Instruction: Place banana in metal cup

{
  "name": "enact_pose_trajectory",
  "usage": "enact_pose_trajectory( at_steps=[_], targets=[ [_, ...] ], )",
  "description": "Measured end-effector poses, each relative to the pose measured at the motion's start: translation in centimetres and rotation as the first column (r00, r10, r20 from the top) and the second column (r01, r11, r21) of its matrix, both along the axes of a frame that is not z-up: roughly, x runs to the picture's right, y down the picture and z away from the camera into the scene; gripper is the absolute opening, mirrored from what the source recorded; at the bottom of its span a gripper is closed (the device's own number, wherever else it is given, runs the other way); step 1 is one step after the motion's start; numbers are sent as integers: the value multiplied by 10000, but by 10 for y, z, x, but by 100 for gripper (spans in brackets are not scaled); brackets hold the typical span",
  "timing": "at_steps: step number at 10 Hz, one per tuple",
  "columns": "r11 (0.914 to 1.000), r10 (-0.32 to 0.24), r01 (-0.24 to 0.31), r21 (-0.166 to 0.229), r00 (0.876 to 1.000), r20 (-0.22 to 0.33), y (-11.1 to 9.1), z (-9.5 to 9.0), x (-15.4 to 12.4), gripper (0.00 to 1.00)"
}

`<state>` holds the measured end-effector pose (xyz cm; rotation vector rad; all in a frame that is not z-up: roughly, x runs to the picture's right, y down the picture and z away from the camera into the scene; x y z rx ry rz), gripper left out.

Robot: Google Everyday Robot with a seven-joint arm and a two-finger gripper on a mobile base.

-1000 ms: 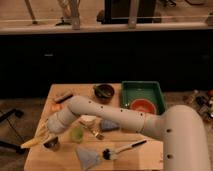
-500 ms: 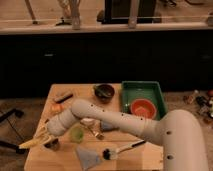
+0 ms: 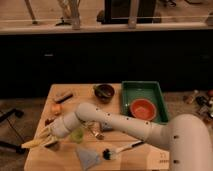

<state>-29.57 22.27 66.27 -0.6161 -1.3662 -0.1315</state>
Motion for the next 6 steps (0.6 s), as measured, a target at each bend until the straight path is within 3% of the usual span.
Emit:
enact_pose_trajectory(
  at_steps=[6],
  targets=[
    [9989,277,-274,-371,9996,79,4,12,1,0]
  ],
)
